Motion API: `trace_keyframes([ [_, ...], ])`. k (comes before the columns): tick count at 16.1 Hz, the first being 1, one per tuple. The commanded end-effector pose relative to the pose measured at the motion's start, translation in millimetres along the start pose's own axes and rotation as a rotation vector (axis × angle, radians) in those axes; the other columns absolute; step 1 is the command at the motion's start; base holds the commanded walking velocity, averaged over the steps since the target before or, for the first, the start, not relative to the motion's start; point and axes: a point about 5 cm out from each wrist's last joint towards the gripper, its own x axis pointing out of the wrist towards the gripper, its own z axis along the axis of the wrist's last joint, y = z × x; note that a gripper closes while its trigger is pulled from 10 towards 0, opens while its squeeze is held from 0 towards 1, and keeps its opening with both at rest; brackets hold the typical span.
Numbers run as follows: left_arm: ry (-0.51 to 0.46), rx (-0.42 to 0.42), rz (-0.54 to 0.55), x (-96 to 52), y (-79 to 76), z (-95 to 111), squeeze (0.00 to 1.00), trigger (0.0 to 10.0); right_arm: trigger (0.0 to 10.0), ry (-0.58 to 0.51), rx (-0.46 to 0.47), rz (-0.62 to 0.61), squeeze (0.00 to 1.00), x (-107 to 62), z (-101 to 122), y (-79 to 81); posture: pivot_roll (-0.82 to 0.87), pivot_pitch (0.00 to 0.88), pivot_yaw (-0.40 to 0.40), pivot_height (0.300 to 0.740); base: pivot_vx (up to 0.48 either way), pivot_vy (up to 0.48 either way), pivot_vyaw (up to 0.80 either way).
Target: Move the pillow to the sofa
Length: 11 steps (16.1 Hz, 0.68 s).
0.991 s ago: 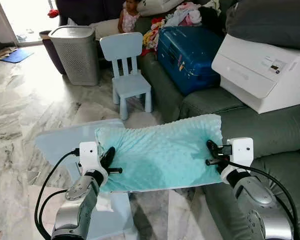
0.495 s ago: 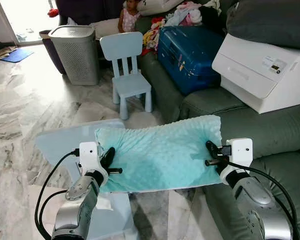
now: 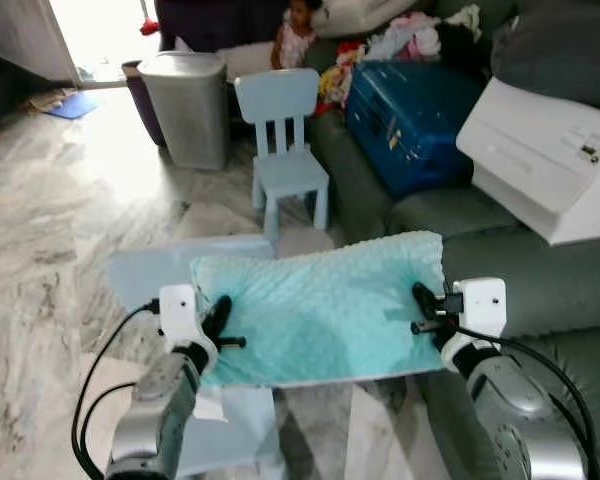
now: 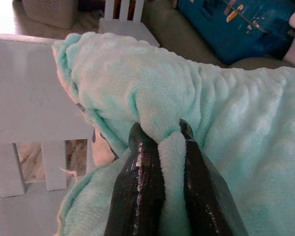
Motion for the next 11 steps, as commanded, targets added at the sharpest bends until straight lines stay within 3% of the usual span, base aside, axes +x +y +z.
trace_keyframes([
  [1, -0.006, 0.002, -0.002, -0.1, 1.5, 3.8, 0.00, 10.0, 10.0, -0.033, -0.011, 0.010, 0.00, 0.0, 6.6, 2.5, -0.20, 0.003, 0.010, 0.740, 0.000, 0.469, 0.00],
  [11, 0.002, -0.001, -0.012, 0.0, -0.1, 2.9, 0.00, 10.0, 10.0, -0.033, -0.015, 0.006, 0.00, -0.3, 6.5, 2.6, -0.20, 0.006, 0.010, 0.740, 0.000, 0.466, 0.00],
])
